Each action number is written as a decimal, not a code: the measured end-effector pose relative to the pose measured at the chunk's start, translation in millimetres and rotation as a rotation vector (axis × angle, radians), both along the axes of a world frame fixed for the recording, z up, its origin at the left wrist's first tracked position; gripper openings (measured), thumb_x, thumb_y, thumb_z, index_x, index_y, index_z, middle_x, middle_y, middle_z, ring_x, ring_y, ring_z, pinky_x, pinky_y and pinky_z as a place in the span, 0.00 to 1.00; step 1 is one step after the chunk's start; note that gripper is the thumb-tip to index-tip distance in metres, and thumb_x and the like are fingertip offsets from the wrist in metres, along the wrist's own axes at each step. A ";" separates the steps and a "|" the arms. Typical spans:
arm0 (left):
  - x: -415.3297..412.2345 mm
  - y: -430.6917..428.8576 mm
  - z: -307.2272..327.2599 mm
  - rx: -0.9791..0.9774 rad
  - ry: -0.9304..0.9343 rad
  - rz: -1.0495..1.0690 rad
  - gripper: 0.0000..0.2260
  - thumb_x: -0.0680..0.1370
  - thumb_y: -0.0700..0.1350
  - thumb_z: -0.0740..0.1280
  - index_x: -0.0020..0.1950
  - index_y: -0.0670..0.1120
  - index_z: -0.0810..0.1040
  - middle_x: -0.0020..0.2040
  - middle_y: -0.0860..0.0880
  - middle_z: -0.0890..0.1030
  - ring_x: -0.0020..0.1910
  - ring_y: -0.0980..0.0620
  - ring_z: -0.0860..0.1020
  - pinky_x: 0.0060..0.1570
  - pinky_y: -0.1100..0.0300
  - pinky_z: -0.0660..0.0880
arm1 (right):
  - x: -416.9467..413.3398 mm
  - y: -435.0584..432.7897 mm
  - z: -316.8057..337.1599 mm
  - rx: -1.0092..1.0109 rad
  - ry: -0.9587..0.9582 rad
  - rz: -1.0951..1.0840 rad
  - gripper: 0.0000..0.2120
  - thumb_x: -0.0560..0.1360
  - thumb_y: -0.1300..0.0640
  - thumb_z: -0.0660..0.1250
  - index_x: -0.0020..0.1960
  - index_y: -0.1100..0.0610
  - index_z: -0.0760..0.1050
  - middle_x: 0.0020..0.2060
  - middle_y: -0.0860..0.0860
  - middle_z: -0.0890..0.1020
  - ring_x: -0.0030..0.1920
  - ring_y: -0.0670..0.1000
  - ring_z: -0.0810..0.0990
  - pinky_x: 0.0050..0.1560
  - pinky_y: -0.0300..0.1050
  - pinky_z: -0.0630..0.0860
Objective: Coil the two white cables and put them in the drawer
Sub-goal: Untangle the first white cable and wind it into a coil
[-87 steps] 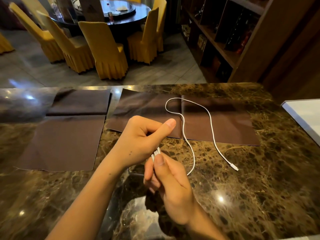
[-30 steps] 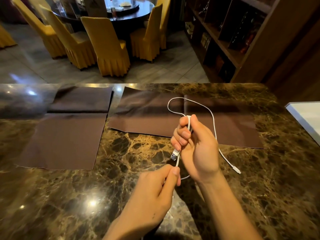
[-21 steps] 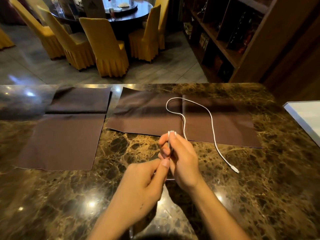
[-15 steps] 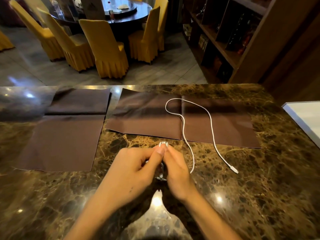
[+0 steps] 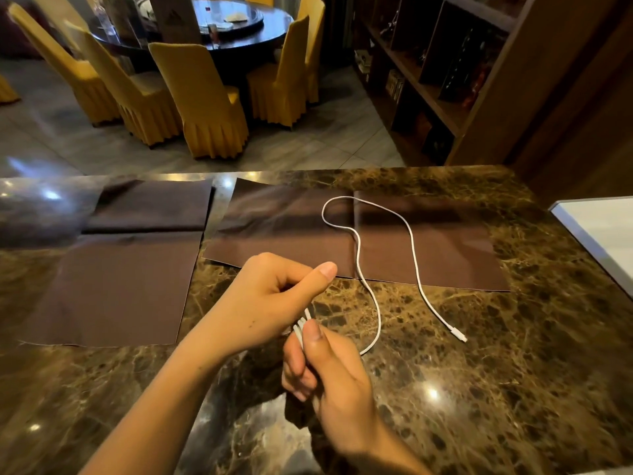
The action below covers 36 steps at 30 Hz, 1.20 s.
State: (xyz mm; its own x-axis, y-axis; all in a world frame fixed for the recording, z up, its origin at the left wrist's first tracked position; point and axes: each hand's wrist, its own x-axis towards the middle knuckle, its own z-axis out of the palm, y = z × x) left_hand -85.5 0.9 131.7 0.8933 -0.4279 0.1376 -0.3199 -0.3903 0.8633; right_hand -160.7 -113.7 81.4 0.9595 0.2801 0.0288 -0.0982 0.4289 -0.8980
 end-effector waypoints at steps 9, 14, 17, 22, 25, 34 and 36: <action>-16.4 -24.2 -19.6 -0.461 0.293 0.056 0.27 0.83 0.54 0.61 0.26 0.43 0.70 0.24 0.50 0.69 0.24 0.56 0.65 0.26 0.61 0.63 | 3.7 -17.2 41.8 0.510 0.040 0.097 0.20 0.81 0.47 0.64 0.34 0.57 0.71 0.23 0.46 0.63 0.23 0.47 0.56 0.24 0.43 0.53; -34.7 -36.4 -37.6 -0.558 0.341 0.050 0.24 0.84 0.34 0.58 0.33 0.48 0.84 0.29 0.50 0.84 0.27 0.59 0.81 0.31 0.69 0.77 | 16.6 -29.4 55.7 0.561 0.069 0.047 0.21 0.83 0.50 0.56 0.33 0.56 0.69 0.23 0.47 0.62 0.23 0.47 0.55 0.24 0.43 0.51; -42.0 -42.3 -40.1 -0.596 0.284 0.091 0.17 0.81 0.36 0.58 0.39 0.41 0.83 0.35 0.50 0.86 0.36 0.59 0.83 0.40 0.67 0.79 | 21.7 -33.5 58.6 0.569 0.082 -0.002 0.22 0.82 0.49 0.54 0.32 0.56 0.68 0.22 0.47 0.62 0.23 0.47 0.55 0.23 0.43 0.52; -50.1 -42.6 -40.8 -0.510 0.162 0.145 0.15 0.84 0.37 0.55 0.45 0.36 0.78 0.41 0.39 0.81 0.41 0.40 0.78 0.42 0.51 0.77 | 32.8 -41.6 56.4 0.535 0.101 -0.058 0.24 0.83 0.48 0.53 0.30 0.55 0.67 0.21 0.46 0.62 0.22 0.46 0.54 0.23 0.41 0.52; -57.0 -45.5 -37.2 -0.512 0.243 0.217 0.12 0.85 0.45 0.56 0.52 0.46 0.79 0.34 0.46 0.75 0.29 0.51 0.70 0.28 0.60 0.69 | 36.2 -42.0 50.4 0.538 0.136 -0.045 0.25 0.82 0.48 0.53 0.29 0.55 0.66 0.21 0.48 0.57 0.22 0.47 0.53 0.22 0.41 0.52; -53.7 -34.9 -45.1 -0.376 0.126 0.183 0.23 0.85 0.50 0.58 0.35 0.39 0.79 0.29 0.51 0.74 0.31 0.57 0.71 0.36 0.63 0.70 | 39.1 -50.0 29.2 0.520 0.230 0.007 0.28 0.81 0.48 0.56 0.23 0.55 0.65 0.18 0.49 0.54 0.18 0.47 0.51 0.20 0.40 0.49; -55.5 -31.8 -46.5 -0.348 0.120 0.202 0.18 0.85 0.45 0.59 0.41 0.42 0.84 0.34 0.51 0.82 0.36 0.56 0.78 0.40 0.61 0.76 | 37.4 -51.7 26.0 0.461 0.232 -0.005 0.28 0.81 0.48 0.56 0.22 0.55 0.65 0.17 0.49 0.54 0.18 0.47 0.51 0.19 0.39 0.50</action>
